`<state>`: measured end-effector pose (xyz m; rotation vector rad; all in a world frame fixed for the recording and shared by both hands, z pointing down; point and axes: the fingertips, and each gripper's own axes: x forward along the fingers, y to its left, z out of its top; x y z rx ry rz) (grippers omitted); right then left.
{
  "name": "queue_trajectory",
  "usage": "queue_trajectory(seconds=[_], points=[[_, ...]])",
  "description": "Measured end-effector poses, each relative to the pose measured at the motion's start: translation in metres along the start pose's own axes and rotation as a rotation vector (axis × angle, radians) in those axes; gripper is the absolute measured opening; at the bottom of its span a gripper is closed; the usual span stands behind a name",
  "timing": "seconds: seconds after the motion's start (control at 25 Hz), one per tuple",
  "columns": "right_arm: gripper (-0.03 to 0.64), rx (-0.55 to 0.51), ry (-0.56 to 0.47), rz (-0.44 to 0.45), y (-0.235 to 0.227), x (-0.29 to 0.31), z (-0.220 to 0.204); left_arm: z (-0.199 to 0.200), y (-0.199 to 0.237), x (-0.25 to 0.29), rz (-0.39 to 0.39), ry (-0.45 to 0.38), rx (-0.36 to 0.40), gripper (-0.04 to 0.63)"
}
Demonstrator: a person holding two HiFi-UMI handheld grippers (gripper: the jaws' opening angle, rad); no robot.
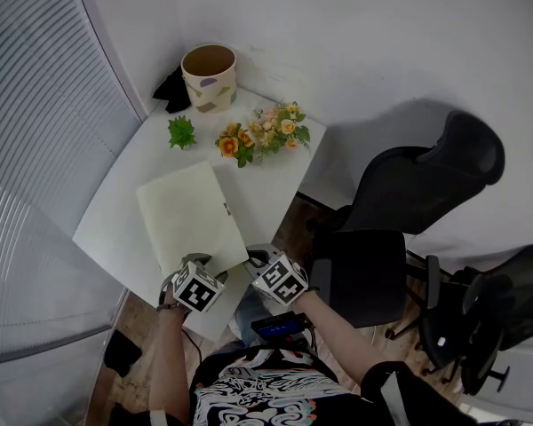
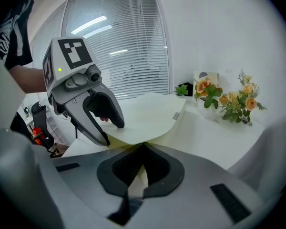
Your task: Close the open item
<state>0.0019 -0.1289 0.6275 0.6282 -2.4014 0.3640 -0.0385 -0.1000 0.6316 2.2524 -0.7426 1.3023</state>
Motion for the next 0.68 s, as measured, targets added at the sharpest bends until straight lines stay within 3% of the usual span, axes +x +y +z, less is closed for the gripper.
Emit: queue_trajectory(seconds=[0.68], points=[[0.000, 0.003, -0.004, 0.000, -0.0011, -0.0003, 0.0022, 0.0010, -0.0001, 0.0010, 0.004, 0.000, 0.001, 0.215]])
